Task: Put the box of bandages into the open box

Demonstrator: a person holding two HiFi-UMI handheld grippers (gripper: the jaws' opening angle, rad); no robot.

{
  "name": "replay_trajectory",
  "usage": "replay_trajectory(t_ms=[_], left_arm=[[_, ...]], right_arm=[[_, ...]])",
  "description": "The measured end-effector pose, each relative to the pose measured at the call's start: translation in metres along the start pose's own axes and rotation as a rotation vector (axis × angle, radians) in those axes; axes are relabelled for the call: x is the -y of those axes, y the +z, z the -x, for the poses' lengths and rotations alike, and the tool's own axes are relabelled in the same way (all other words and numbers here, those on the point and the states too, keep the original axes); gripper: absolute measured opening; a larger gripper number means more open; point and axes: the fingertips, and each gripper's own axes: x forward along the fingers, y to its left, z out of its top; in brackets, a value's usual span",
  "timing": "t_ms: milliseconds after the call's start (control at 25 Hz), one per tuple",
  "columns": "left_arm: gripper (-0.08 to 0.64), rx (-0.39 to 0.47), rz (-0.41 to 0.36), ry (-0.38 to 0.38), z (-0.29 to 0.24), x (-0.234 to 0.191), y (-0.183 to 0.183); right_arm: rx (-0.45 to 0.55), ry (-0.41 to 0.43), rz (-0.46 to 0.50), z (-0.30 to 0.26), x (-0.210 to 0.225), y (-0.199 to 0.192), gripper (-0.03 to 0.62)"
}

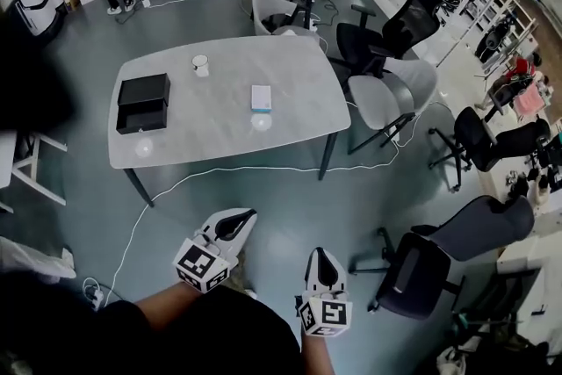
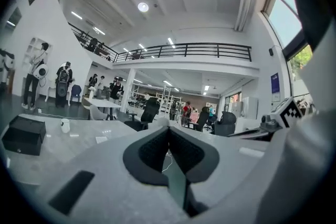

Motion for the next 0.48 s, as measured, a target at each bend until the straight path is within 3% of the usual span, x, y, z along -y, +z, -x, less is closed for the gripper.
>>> replay_trajectory(t_ms=[280, 480], left_arm=[[0.017, 0.012, 0.033, -0.026, -0.076, -0.089, 0.023], [0.017, 0.006, 0.012, -0.026, -0.117, -0.156, 0.046]], right_arm=[[-0.105, 0.01, 0.061, -0.114, 0.016, 0.03, 0.013], [-0.117, 0.008, 0.041, -0.188, 0.023, 0.057, 0.013]])
